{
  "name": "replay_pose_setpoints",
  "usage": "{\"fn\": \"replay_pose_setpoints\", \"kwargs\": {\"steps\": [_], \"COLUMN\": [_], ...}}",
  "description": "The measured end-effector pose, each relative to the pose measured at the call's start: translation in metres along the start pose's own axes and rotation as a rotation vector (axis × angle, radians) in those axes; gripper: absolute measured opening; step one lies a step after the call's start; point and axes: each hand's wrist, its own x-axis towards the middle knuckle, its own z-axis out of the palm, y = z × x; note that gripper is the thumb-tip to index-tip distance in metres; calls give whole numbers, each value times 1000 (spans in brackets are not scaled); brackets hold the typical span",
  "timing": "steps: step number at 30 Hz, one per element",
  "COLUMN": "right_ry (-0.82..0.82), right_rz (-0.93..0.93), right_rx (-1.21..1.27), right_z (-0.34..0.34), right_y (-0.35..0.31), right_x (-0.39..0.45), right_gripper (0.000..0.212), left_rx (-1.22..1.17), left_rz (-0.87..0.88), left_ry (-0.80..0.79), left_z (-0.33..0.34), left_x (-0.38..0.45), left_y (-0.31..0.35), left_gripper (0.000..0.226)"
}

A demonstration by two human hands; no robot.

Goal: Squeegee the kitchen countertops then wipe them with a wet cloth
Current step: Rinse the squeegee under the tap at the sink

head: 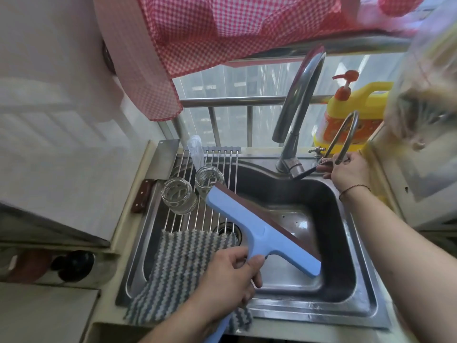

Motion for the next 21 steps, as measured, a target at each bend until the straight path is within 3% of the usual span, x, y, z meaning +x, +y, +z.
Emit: {"fn": "replay_pose_setpoints", "kwargs": {"steps": [13, 17, 19, 21], "right_ry": [-37, -4, 48, 31], "right_rz": [78, 190, 75, -109], "right_rx": [9, 3, -108, -216], "right_z": [-7, -20, -30, -36], "right_y": [-1, -5, 0, 11], "right_x": [-2, -33, -70, -123], "right_gripper": [7, 32, 35, 16], "left_rx": [-63, -79, -83, -94], "left_rz": [-19, -30, -47, -67], "left_ry": [-36, -72, -81, -74], "left_z": [4, 2, 0, -4], "left_x": [-12, -14, -15, -15], "left_y": [-5, -10, -15, -25], "left_gripper": [27, 27, 27, 25]}}
